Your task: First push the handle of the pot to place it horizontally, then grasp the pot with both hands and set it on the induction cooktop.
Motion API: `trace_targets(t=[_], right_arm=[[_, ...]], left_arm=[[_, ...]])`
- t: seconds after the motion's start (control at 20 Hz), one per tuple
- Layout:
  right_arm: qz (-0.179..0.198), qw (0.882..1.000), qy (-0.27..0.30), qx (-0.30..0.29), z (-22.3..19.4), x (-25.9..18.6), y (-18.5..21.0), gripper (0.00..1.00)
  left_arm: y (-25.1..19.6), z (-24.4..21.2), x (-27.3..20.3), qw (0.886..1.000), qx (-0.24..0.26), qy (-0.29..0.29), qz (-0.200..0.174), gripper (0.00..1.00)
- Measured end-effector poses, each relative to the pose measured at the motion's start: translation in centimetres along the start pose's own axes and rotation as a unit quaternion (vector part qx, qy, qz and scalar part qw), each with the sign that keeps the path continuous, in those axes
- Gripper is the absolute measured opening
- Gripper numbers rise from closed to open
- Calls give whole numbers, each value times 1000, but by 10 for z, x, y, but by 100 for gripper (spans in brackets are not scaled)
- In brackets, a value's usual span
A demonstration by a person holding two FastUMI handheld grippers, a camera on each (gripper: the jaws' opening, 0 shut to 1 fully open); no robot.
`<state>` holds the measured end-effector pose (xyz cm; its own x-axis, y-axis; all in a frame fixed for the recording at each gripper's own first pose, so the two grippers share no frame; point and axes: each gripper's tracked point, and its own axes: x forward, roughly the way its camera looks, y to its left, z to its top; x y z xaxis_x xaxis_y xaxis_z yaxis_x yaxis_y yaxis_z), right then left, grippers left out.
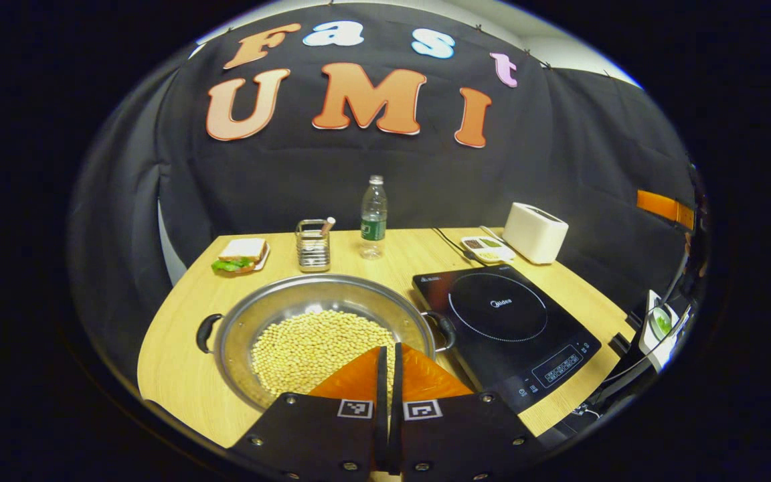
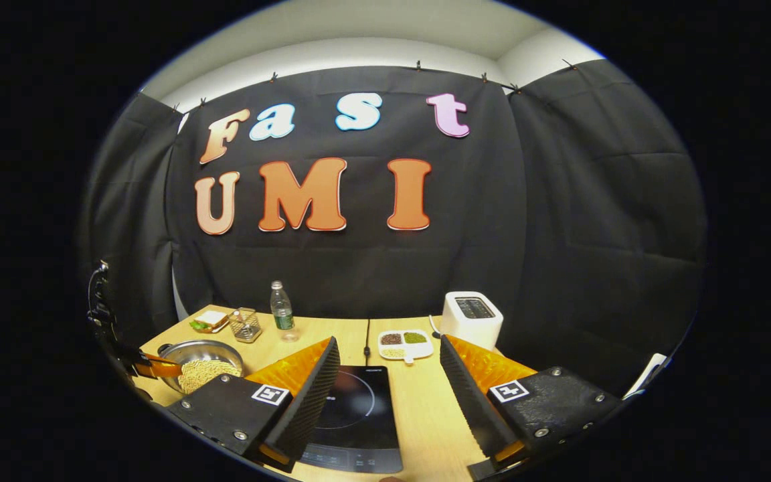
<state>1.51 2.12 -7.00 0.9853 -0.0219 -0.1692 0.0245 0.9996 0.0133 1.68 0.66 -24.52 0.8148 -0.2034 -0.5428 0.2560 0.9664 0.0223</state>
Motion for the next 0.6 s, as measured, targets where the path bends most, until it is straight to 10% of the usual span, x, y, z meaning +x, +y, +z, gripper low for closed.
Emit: trace_targets(t=[0.6], right_arm=[[16, 1000, 4, -20, -9, 13, 83, 94]], left_arm=[[135, 9, -40, 993, -21, -70, 89, 2]])
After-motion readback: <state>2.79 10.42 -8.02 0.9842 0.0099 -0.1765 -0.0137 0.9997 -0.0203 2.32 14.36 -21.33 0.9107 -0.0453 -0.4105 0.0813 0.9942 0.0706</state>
